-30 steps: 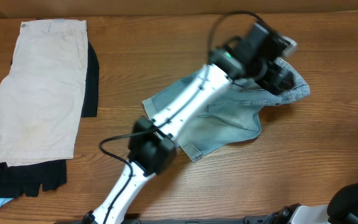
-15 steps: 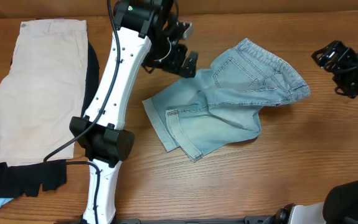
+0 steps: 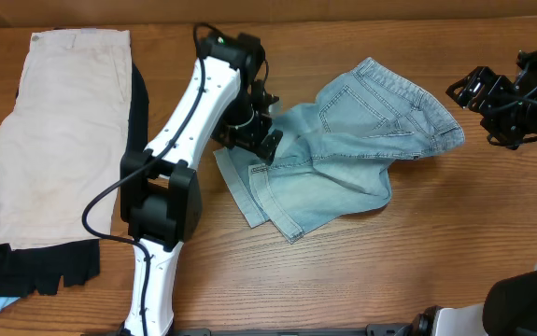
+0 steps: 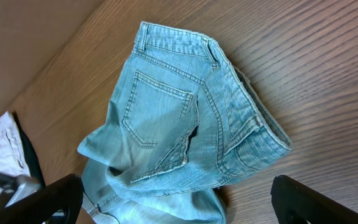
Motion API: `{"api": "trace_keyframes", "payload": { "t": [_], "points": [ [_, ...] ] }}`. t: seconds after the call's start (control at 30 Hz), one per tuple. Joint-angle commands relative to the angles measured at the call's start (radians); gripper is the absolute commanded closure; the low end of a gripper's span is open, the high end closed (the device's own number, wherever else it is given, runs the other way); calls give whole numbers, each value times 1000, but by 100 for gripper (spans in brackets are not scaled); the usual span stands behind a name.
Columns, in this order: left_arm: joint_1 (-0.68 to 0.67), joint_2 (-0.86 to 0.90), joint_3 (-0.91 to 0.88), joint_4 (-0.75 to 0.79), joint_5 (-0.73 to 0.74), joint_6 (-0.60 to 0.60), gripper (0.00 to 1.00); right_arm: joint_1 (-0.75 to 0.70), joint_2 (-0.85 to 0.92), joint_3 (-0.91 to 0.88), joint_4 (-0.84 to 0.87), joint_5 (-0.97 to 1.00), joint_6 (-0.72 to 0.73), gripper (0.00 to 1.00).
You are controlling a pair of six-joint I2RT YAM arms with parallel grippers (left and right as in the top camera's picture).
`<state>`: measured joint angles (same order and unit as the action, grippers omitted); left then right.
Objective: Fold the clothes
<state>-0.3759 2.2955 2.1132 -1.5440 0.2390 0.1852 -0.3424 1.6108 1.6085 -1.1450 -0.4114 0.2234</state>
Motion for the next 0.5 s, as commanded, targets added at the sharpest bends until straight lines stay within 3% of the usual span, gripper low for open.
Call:
{"api": "trace_keyframes", "payload": {
  "t": [0.0, 0.17, 0.33, 0.47],
  "points": [
    [-23, 4, -74, 67, 42, 69, 4, 0, -27, 21, -3, 1, -16, 0],
    [-45, 5, -156, 189, 48, 85, 12, 0, -27, 15, -13, 30, -16, 0],
    [-63, 5, -222, 258, 47, 85, 44, 1, -26, -19, -2, 29, -15, 0],
    [-68, 5, -245, 251, 47, 85, 65, 9, -26, -63, 14, 29, -14, 11]
  ]
}}
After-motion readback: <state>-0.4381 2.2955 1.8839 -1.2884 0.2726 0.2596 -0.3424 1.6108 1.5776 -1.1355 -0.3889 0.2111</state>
